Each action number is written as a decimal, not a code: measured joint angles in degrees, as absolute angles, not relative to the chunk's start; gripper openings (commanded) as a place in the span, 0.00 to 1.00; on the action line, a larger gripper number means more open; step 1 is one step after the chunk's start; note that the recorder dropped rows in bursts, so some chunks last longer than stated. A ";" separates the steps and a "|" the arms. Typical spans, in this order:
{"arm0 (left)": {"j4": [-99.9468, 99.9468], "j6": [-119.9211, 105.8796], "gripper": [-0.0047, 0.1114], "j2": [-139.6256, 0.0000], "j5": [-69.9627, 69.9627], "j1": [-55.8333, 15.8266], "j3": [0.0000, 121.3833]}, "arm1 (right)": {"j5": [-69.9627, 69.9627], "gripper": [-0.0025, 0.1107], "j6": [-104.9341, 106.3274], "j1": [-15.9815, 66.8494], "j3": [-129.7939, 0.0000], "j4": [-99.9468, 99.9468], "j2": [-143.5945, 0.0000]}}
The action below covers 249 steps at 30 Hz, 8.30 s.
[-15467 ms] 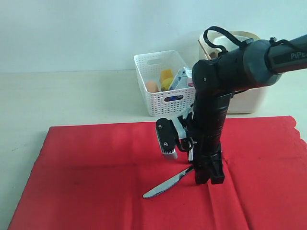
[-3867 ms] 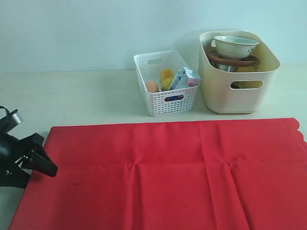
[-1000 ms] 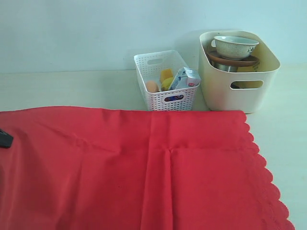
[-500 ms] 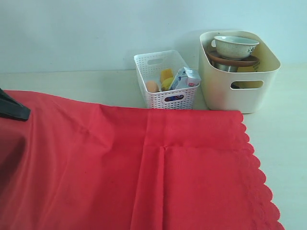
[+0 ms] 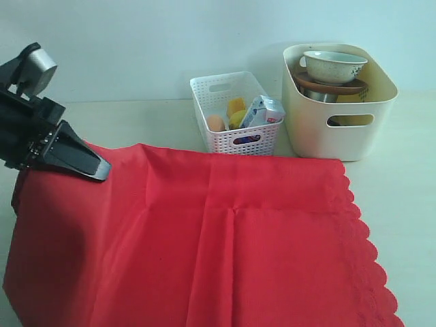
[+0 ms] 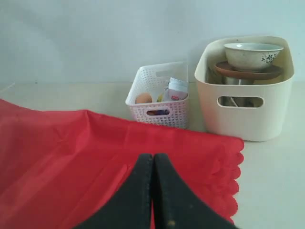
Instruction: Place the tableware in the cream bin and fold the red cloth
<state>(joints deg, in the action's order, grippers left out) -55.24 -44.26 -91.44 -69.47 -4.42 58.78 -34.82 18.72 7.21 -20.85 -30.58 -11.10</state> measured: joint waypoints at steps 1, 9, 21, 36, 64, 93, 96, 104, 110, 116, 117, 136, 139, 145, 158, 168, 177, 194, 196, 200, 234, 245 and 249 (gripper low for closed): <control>-55.24 -44.26 0.04 -91.44 -69.24 -5.49 58.78 | -35.65 0.02 19.82 7.21 -21.15 -31.11 -12.45; -54.96 -44.26 0.04 -91.44 -68.51 -11.15 58.78 | -39.56 0.02 22.21 7.21 -25.44 -29.12 -33.23; -57.48 -44.98 0.04 -91.44 -66.57 -15.61 58.78 | -37.47 0.02 22.31 7.21 -34.66 -27.34 -70.61; -59.64 -46.40 0.04 -91.44 -63.62 -15.61 58.78 | -27.33 0.02 22.31 7.31 -41.12 -26.44 -96.25; -60.66 -40.57 0.04 -104.32 -54.94 -36.96 73.90 | -20.94 0.02 22.09 12.58 -42.18 -27.21 -103.82; -67.61 -54.76 0.65 -119.59 -28.63 -54.41 82.59 | -52.64 0.02 -7.21 12.68 -56.08 13.20 -88.19; -65.43 -54.87 0.65 -121.84 -29.36 -54.63 83.43 | -50.85 0.02 -6.96 12.68 -56.08 13.20 -88.19; -52.58 -51.07 0.76 -124.88 -30.54 -55.01 85.81 | -49.66 0.02 -6.85 12.68 -56.08 12.98 -88.19; -45.30 -49.91 0.84 -124.88 -30.92 -56.84 87.20 | -48.98 0.02 -6.85 12.68 -56.08 13.19 -88.19; -35.33 -47.18 0.84 -123.82 -31.23 -60.03 87.42 | -48.57 0.02 -6.74 12.68 -56.08 14.44 -88.19; -30.88 -45.04 0.84 -123.45 -31.23 -60.71 87.42 | -48.57 0.02 -6.74 12.68 -56.08 14.53 -88.19; 13.15 -14.79 0.84 -114.36 -45.44 -63.01 87.78 | -47.67 0.02 -6.74 12.68 -56.08 13.33 -88.19; 13.15 -14.79 0.84 -111.41 -48.75 -61.96 87.64 | -47.17 0.02 -3.04 12.68 -56.08 9.22 -88.19; 12.56 -13.94 0.84 -101.88 -50.68 -55.36 80.65 | -45.74 0.23 16.47 12.68 -56.08 -9.03 -85.35; 4.15 -18.87 0.84 -74.27 -45.85 -39.93 66.42 | -49.42 0.54 57.95 30.49 -53.61 -21.85 -81.20; 3.88 -19.05 0.84 -62.30 -33.25 -38.93 61.44 | -40.69 0.67 56.26 40.34 -53.48 -4.60 -86.26; 3.78 -18.41 0.84 -58.62 -28.62 -38.93 58.92 | -37.22 0.67 50.01 41.42 -53.48 6.52 -97.06; 3.45 -18.09 0.84 -58.52 -28.59 -38.93 58.83 | -30.73 0.02 30.90 41.42 -53.48 18.38 -101.25; 3.28 -18.09 0.84 -58.52 -28.94 -38.93 58.83 | -30.86 0.02 24.48 41.42 -53.48 21.27 -99.74; 3.00 -18.09 0.84 -58.52 -29.85 -38.93 58.83 | -32.68 0.02 13.44 40.86 -53.73 26.10 -95.49; 1.23 -16.98 0.84 -58.52 -31.26 -38.93 58.70 | -22.09 0.33 -9.84 4.43 -55.25 10.40 -103.13; 0.46 -16.94 0.84 -58.52 -26.77 -38.93 55.70 | -30.04 0.82 -9.61 3.63 -63.25 12.19 -103.85; 0.00 -16.27 0.84 -58.52 -23.40 -38.93 53.93 | -36.30 0.82 -8.87 3.54 -64.66 14.63 -102.13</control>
<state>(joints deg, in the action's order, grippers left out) 0.00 -16.27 -58.52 -23.40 -38.93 53.93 -36.30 -8.87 3.54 -64.66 14.63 -102.13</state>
